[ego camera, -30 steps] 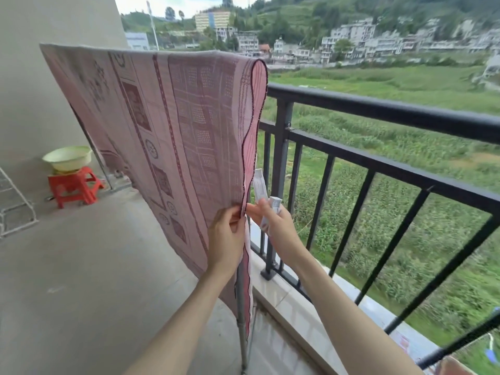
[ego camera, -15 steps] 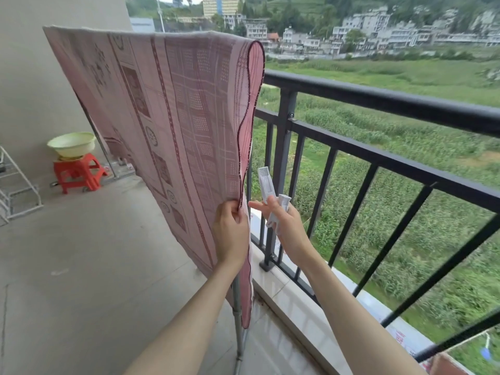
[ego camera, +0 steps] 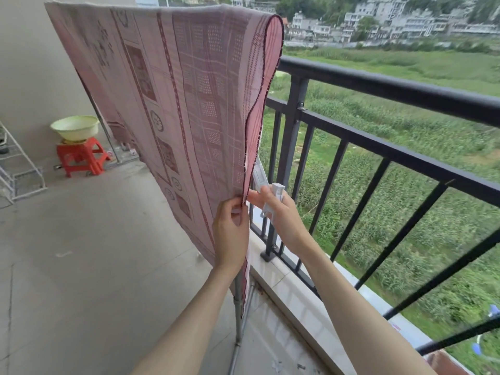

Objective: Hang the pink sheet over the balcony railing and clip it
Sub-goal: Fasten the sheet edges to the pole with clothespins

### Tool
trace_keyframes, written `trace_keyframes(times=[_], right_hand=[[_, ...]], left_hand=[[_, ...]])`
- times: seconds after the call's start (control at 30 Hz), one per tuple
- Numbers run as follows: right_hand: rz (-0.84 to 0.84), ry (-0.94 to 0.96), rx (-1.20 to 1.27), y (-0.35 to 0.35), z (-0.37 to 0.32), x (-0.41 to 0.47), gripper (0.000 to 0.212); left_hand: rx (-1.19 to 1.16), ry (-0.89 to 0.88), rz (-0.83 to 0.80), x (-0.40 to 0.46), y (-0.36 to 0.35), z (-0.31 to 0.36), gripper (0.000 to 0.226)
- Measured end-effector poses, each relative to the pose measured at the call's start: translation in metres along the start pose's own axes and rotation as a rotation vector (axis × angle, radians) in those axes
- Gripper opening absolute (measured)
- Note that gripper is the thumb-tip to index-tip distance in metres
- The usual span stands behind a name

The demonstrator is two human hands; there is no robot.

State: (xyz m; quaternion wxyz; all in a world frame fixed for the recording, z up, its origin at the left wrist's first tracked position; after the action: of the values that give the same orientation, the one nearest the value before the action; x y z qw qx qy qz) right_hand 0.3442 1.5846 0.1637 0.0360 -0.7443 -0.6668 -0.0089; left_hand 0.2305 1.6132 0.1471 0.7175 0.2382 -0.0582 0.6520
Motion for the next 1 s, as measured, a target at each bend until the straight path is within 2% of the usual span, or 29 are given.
trace_keyframes(times=[0.13,0.27,0.33,0.47,0.57,0.67,0.8,1.0], right_hand=[[0.015,0.018,0.047,-0.003,0.002,0.001,0.018],[0.044,0.03,0.062,-0.001,0.008,0.005,0.029],[0.052,0.02,0.063,-0.005,0.008,0.005,0.034],[0.053,0.02,0.082,0.008,0.014,-0.007,0.031],[0.047,0.019,0.055,0.013,0.016,-0.01,0.031],[0.066,0.0,0.053,0.015,0.018,-0.007,0.039],[0.052,0.005,0.062,0.013,0.018,-0.005,0.037],[0.096,0.041,-0.101,0.017,0.009,-0.011,0.041]], left_hand=[[-0.049,0.048,0.069,-0.004,0.007,-0.011,0.002],[-0.019,0.014,0.111,-0.002,0.016,-0.014,0.008],[0.022,-0.022,0.096,0.0,0.019,-0.013,0.011],[0.095,-0.057,0.011,-0.007,-0.007,-0.009,0.006],[0.089,-0.058,-0.023,-0.011,-0.015,-0.007,0.01],[0.086,-0.061,-0.036,-0.011,-0.015,-0.006,0.012],[0.051,-0.037,-0.067,-0.011,-0.015,-0.009,0.014],[0.068,-0.017,-0.009,-0.005,-0.015,-0.01,0.004]])
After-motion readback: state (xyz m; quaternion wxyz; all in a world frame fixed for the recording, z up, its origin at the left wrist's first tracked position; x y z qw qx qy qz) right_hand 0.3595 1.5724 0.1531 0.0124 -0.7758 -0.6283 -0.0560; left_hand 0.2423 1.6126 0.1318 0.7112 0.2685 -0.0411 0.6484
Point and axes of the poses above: each hand's wrist, its own x-axis towards the middle knuckle, its own y-axis out of the back of the hand, z = x × y, the point moved 6 cm from there along x, towards the middle knuckle, and after that the axes turned 8 degrees about -z, right-handed, at the moved point
